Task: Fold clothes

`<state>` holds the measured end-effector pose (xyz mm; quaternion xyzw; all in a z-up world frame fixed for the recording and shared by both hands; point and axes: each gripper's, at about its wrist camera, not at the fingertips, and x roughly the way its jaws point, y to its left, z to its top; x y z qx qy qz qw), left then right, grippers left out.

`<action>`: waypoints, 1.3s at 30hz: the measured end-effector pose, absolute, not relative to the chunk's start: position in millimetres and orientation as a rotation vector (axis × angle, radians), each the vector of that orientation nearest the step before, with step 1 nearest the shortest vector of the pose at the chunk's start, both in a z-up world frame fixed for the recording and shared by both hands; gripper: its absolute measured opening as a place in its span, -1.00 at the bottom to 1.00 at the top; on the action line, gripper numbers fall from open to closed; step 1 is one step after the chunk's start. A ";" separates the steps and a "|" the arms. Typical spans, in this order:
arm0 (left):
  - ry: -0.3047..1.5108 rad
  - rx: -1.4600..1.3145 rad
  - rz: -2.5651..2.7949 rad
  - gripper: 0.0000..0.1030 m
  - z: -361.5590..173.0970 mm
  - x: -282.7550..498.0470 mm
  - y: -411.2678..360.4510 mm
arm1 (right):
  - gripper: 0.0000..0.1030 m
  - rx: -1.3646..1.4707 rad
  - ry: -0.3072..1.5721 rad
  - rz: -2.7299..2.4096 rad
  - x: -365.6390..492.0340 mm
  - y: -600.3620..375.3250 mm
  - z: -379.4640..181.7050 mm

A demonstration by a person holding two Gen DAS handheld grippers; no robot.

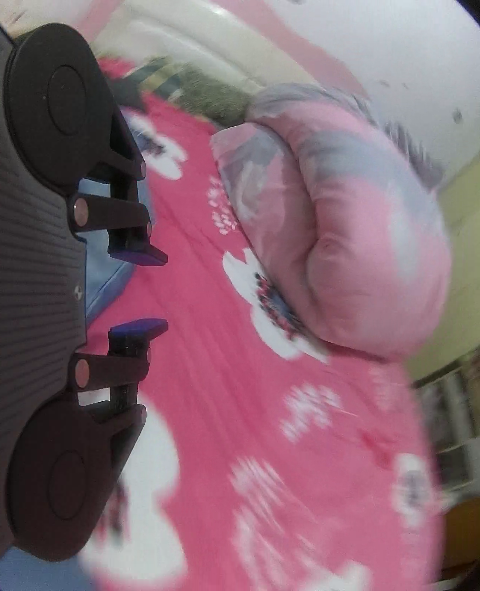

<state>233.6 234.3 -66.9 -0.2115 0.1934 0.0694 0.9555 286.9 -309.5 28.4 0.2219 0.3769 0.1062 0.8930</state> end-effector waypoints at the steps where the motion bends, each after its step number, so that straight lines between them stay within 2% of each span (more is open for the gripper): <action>1: 0.402 -0.395 0.101 0.07 -59.5 232.5 222.5 | -0.36 0.399 0.764 0.211 267.3 -313.7 39.9; 5: 0.474 -0.261 -0.057 0.07 -40.7 242.4 160.4 | -0.35 0.181 0.726 0.156 202.3 -320.4 66.0; 10: 0.586 -0.192 -0.055 0.07 -70.2 274.9 122.5 | -0.24 0.109 0.736 0.054 170.0 -338.8 49.5; 16: 0.637 -0.253 -0.043 0.07 -96.7 282.0 139.6 | -0.01 0.395 0.789 -0.121 179.9 -422.2 -9.5; 18: 0.627 -0.241 -0.039 0.07 -98.2 281.3 137.5 | 0.22 0.559 0.806 -0.150 185.0 -457.2 -40.3; 21: 0.617 -0.220 -0.036 0.09 -99.9 278.8 133.0 | 0.23 0.719 0.867 -0.212 180.0 -489.8 -80.7; 25: 0.613 -0.244 -0.043 0.09 -101.0 279.4 136.1 | 0.23 0.718 0.890 -0.132 155.9 -481.7 -92.8; 26: 0.612 -0.247 -0.043 0.09 -101.3 280.3 135.9 | 0.19 0.706 0.897 -0.105 151.3 -476.1 -92.5; 28: 0.608 -0.247 -0.043 0.09 -101.4 279.7 135.5 | -0.14 0.626 0.935 -0.080 147.3 -457.6 -93.0; 29: 0.607 -0.253 -0.045 0.09 -101.6 279.5 136.4 | -0.50 0.536 0.951 -0.108 149.8 -445.9 -90.8; 30: 0.605 -0.262 -0.047 0.09 -101.7 279.3 137.5 | -0.65 0.489 0.944 -0.118 149.0 -438.3 -84.7; 36: 0.603 -0.307 -0.060 0.09 -102.4 280.1 144.2 | -0.69 0.393 0.812 -0.239 129.9 -448.6 -16.5; 39: 0.604 -0.308 -0.060 0.09 -102.3 280.2 144.2 | -0.70 0.383 0.825 -0.330 128.9 -473.7 -2.2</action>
